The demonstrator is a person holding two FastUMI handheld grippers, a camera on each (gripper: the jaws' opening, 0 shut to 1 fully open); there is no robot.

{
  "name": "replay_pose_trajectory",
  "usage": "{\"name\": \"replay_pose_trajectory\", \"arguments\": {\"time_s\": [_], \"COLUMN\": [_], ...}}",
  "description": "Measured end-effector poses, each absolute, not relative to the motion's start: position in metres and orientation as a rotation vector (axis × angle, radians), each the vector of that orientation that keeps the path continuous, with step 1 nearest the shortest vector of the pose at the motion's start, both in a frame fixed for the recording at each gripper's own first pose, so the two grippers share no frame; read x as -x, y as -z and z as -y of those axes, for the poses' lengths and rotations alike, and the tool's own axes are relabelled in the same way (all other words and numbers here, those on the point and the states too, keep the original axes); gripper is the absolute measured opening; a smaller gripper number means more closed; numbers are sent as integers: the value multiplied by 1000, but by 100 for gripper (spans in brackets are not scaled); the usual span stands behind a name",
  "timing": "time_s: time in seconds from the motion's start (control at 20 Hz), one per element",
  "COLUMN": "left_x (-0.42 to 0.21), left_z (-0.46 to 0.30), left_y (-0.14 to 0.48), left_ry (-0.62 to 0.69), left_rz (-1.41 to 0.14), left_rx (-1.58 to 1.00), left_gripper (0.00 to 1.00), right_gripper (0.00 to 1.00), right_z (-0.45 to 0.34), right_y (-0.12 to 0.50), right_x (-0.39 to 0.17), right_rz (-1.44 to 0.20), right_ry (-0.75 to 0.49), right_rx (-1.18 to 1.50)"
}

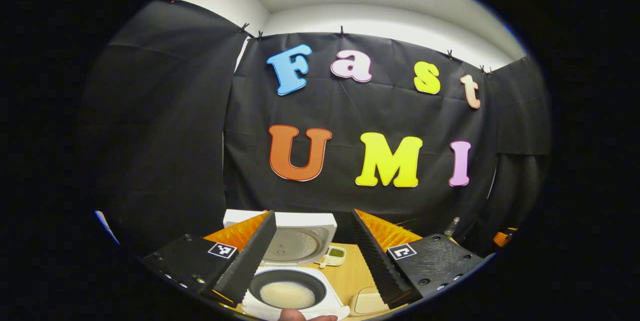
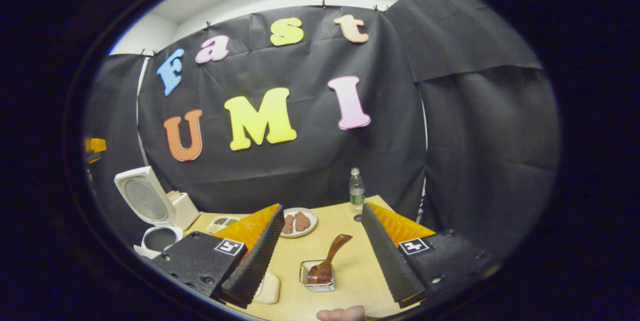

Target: Close the left gripper, press the button to open the rice cooker; take a wooden spoon from the chopstick holder with the right hand, scoop a spoonful of rice and pour it into the rice cooker, then put the wooden spoon back into the chopstick holder.

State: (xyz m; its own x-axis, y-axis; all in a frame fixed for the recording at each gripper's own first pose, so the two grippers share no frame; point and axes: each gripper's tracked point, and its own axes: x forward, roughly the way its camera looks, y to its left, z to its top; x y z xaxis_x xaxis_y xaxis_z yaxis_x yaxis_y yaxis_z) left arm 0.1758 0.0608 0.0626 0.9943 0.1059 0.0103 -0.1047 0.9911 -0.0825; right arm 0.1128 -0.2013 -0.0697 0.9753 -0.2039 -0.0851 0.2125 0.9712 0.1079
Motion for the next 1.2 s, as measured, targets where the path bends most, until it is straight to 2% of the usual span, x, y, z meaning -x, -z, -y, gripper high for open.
{"name": "replay_pose_trajectory", "arguments": {"time_s": [0.25,0.65,0.85,1.2], "left_x": [-234,-303,-309,-302], "left_z": [-89,-127,-132,-126], "left_y": [-58,-6,13,28], "left_ry": [-130,-197,-204,-186], "left_rz": [-31,-196,-271,-347], "left_rx": [65,69,77,106], "left_gripper": [94,94,94,96], "right_gripper": [97,98,96,98], "right_z": [189,193,191,172], "right_y": [54,80,91,88], "right_x": [-57,4,9,-10], "right_rz": [-36,-97,-133,-140], "right_ry": [272,394,398,324], "right_rx": [-68,-102,-102,-109]}}
